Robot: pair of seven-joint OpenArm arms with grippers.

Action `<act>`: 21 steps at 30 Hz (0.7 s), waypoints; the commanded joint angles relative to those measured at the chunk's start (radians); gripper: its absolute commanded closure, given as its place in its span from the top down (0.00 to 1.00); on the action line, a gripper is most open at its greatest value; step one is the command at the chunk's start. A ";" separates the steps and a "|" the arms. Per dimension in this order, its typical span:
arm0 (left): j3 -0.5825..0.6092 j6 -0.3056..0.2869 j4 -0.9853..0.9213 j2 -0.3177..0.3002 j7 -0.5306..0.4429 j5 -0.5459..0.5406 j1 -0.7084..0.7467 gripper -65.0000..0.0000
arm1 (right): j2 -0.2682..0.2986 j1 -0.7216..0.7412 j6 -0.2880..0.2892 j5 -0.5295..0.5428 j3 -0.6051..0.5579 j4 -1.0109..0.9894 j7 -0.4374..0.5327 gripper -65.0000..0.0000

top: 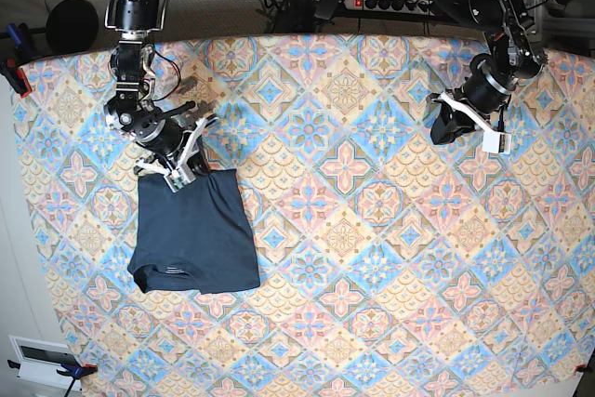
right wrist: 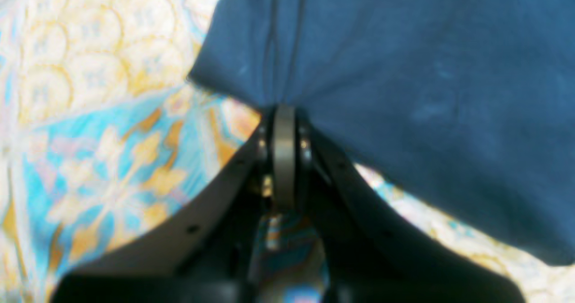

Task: Layout the t-shirt on the table in an organized manner, then fold the t-shirt properly

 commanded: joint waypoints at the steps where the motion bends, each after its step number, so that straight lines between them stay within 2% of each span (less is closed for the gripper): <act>1: -0.005 -0.007 0.018 -0.012 -0.021 -0.021 -0.006 0.01 | 0.009 0.024 -0.007 0.026 0.003 0.070 0.047 0.00; 5: -0.005 -0.007 0.020 -0.012 -0.021 -0.021 -0.006 0.01 | 0.009 0.014 -0.007 0.029 0.004 0.217 0.036 0.00; 9: -0.006 -0.007 0.023 -0.014 -0.021 -0.021 0.008 0.00 | 0.011 -0.101 -0.007 0.102 0.009 0.337 0.033 0.00; 16: -0.076 -0.007 0.149 -0.017 -0.021 -0.019 0.122 0.00 | 0.011 -0.329 -0.007 0.238 0.156 0.552 -0.054 0.00; 21: -0.171 -0.007 0.271 -0.014 -0.020 -0.015 0.289 0.00 | 0.011 -0.538 -0.007 0.385 0.264 0.583 -0.073 0.00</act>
